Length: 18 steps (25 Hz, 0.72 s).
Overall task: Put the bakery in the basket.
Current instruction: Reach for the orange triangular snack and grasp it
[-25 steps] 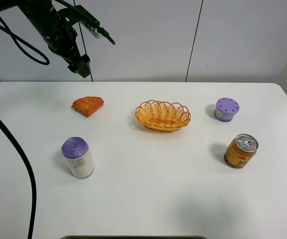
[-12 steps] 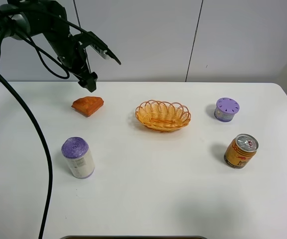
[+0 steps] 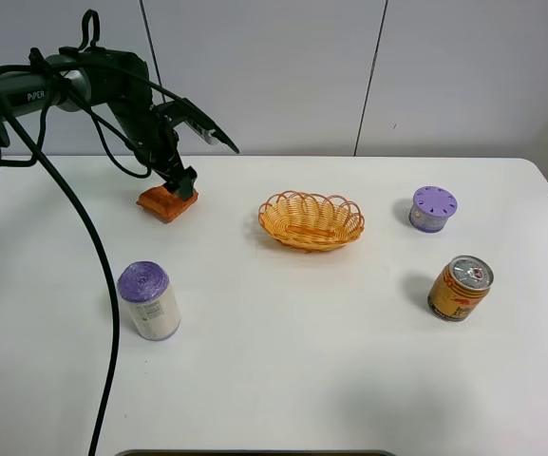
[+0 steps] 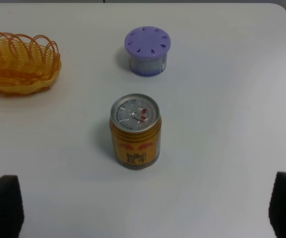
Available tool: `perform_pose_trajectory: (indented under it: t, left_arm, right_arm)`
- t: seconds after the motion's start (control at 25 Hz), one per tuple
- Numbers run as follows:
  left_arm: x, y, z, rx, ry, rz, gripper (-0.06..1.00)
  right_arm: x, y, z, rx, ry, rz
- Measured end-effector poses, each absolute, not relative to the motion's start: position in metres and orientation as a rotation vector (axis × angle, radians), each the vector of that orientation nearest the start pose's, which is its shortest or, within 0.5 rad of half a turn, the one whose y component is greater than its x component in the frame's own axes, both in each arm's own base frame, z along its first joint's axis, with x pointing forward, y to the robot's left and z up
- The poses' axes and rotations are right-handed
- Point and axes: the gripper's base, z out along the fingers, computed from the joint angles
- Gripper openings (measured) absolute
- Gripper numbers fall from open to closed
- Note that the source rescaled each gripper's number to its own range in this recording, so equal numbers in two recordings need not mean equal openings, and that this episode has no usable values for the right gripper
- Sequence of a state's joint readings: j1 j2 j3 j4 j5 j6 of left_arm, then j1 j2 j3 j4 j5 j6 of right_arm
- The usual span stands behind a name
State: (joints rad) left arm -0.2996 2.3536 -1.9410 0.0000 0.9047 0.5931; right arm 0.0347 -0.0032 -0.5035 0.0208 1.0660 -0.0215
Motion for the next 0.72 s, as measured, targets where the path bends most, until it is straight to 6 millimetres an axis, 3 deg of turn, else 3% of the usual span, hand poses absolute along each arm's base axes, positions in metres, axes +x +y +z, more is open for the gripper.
perform_pose_trajectory:
  t: [0.44, 0.72]
  left_arm:
    - [0.483, -0.143, 0.120, 1.211, 2.577, 0.064, 0.92]
    - [0.484, -0.143, 0.112, 1.209, 2.580, 0.064, 0.92]
  right_arm:
    - [-0.006, 0.001, 0.278, -0.059, 2.042, 0.033]
    - [-0.006, 0.001, 0.278, -0.059, 2.042, 0.033]
